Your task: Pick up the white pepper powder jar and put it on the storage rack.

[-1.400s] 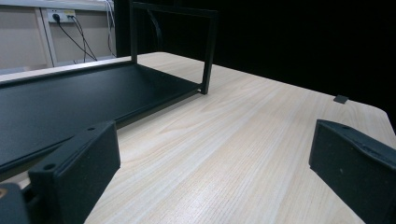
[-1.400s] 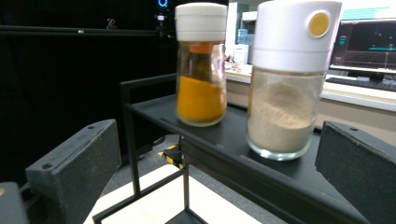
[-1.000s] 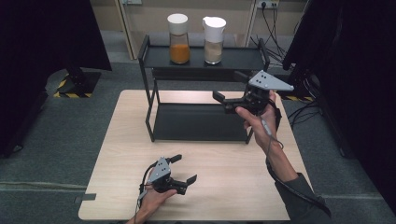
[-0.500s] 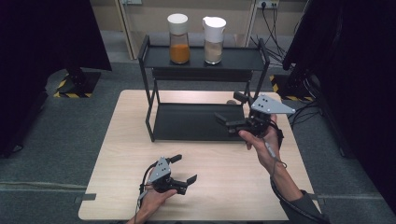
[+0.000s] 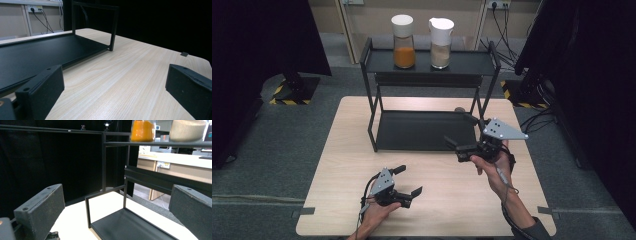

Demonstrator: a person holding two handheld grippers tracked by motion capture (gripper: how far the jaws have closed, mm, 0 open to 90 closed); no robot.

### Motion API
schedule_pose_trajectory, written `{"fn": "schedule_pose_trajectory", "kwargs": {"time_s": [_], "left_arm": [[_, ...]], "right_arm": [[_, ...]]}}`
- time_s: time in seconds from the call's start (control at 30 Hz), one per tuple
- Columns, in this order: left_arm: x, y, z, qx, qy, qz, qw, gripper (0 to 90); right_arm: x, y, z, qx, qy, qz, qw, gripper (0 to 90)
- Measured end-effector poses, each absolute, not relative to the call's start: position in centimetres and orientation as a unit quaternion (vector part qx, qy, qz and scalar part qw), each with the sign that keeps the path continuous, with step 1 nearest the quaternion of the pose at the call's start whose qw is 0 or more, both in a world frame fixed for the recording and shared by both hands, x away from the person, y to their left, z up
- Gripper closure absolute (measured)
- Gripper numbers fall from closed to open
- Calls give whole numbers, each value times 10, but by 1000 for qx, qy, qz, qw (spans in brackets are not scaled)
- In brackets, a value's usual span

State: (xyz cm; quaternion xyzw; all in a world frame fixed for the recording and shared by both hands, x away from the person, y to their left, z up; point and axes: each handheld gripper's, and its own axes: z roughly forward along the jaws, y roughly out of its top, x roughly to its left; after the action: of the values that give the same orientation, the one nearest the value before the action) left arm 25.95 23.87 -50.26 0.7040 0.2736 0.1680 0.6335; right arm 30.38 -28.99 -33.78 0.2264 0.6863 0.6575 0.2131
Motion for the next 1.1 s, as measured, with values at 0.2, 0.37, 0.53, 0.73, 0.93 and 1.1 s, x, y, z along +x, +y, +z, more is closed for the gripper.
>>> {"fn": "schedule_pose_trajectory", "kwargs": {"time_s": [0.2, 0.37, 0.53, 0.73, 0.93, 1.1], "left_arm": [[259, 239, -503, 703, 274, 169, 634, 14], [259, 239, -503, 703, 274, 169, 634, 14], [259, 239, -502, 703, 275, 170, 633, 15], [259, 239, -503, 702, 277, 170, 633, 14], [259, 239, -503, 701, 279, 170, 634, 14], [259, 239, -503, 700, 280, 171, 635, 14]], "right_arm": [[296, -292, -356, 228, 690, 651, 220, 6], [290, -294, -370, 234, 688, 651, 219, 6], [281, -295, -384, 236, 687, 648, 229, 7], [273, -297, -402, 242, 687, 647, 227, 6], [268, -299, -421, 254, 690, 643, 214, 7], [267, -300, -434, 262, 688, 645, 206, 7]]}}
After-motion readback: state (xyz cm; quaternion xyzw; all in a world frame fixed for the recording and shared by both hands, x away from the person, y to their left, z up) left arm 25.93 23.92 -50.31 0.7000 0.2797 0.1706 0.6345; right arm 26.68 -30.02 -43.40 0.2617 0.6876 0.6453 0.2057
